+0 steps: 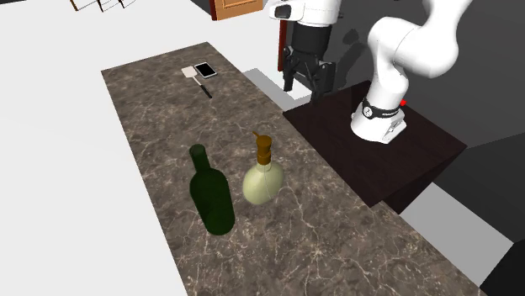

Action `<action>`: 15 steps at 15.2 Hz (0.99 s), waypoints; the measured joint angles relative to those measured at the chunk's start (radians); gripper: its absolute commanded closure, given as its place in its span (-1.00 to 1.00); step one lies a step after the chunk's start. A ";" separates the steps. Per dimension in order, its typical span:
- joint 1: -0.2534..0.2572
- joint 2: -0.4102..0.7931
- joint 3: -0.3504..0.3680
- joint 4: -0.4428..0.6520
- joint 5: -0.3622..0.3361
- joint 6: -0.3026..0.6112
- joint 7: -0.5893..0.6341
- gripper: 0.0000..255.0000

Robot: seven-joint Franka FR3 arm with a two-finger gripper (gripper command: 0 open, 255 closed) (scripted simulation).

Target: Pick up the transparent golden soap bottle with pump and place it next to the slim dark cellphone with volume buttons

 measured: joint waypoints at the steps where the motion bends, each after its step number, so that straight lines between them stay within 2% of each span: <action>1: 0.007 0.026 -0.002 -0.013 0.005 0.053 -0.015 -1.00; 6: 0.055 0.180 -0.003 -0.053 0.049 0.313 -0.081 -1.00; 9: 0.090 0.313 -0.024 -0.030 0.093 0.461 -0.153 -1.00; 11: 0.108 0.370 -0.032 -0.019 0.120 0.523 -0.187 -1.00; 15: 0.128 0.441 -0.037 -0.007 0.158 0.587 -0.217 -1.00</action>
